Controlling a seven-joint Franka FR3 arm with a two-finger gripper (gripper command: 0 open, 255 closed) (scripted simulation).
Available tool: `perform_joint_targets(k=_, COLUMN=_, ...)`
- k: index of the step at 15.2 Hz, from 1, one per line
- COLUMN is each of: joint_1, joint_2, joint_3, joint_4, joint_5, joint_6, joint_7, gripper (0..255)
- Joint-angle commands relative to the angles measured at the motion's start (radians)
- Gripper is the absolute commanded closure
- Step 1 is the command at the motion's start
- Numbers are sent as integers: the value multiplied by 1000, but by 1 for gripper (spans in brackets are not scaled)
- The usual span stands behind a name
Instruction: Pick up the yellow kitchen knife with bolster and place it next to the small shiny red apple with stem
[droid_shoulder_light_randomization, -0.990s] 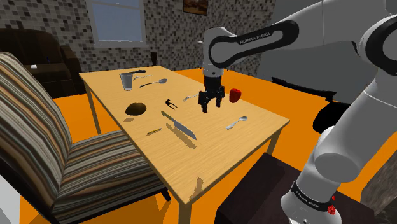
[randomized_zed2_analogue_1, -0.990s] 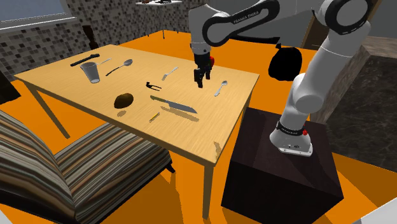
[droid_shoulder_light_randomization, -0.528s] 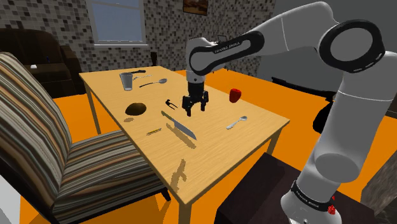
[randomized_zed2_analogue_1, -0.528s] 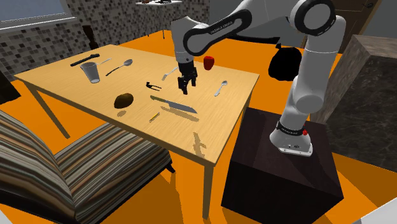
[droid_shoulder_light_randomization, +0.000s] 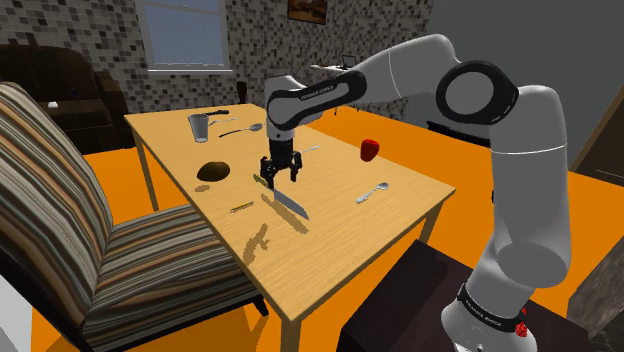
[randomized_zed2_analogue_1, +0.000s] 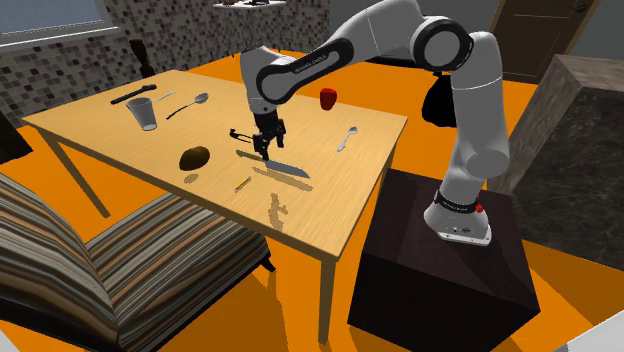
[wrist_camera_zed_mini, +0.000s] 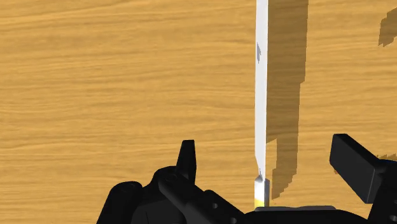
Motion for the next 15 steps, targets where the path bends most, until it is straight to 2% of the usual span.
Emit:
perform_joint_targets(k=1, joint_1=9, joint_2=59, joint_3=0, joint_4=56, joint_5=-5, joint_6=0, joint_7=10, gripper=0)
perform_joint_targets(k=8, joint_1=11, joint_2=80, joint_3=-2, joint_4=-2, joint_5=-8, joint_6=80, joint_7=12, gripper=0)
perform_joint_targets(k=15, joint_1=11, joint_2=80, joint_3=-2, joint_4=-1, joint_5=-8, joint_6=79, joint_7=12, gripper=0)
